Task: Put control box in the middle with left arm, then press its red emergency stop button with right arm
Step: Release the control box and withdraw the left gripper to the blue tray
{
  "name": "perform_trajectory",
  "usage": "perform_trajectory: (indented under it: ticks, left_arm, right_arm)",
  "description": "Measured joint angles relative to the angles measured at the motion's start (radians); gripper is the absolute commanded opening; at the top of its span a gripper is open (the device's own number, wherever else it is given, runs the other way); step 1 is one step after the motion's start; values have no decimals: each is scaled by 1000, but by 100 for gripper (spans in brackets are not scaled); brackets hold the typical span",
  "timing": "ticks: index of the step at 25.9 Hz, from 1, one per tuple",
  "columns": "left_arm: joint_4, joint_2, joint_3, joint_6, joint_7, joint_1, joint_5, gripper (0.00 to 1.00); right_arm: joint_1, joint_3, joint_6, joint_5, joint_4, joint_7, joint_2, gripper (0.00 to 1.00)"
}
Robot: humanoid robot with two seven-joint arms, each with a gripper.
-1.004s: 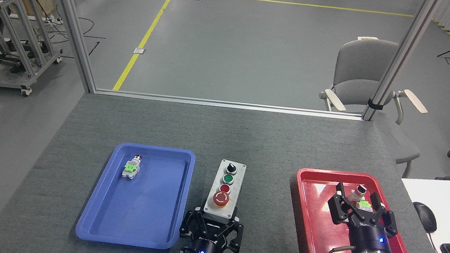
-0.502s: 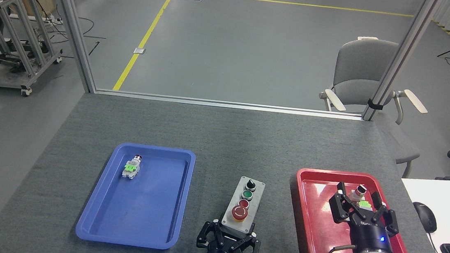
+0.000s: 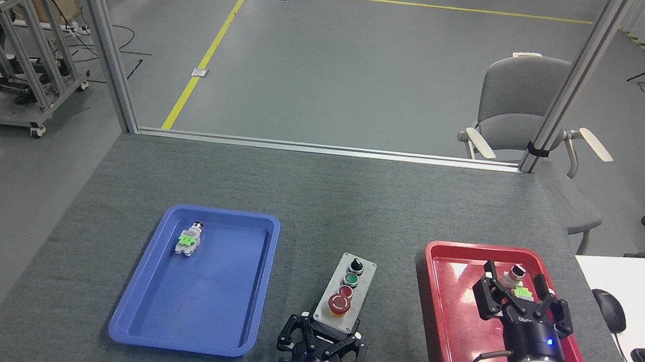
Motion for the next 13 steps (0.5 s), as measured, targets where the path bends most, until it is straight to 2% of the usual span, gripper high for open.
perform_trajectory:
  ticks: [9,13]
  left_arm:
    - [-24,3,-11,-45,52,13,2,100]
    - [-111,35,-2,-46,83,48,-5,100]
  right_arm:
    - [-3,-13,7,-1,1,0,-3,97]
    - [-7,-13,0,-1,1,0,-7,84]
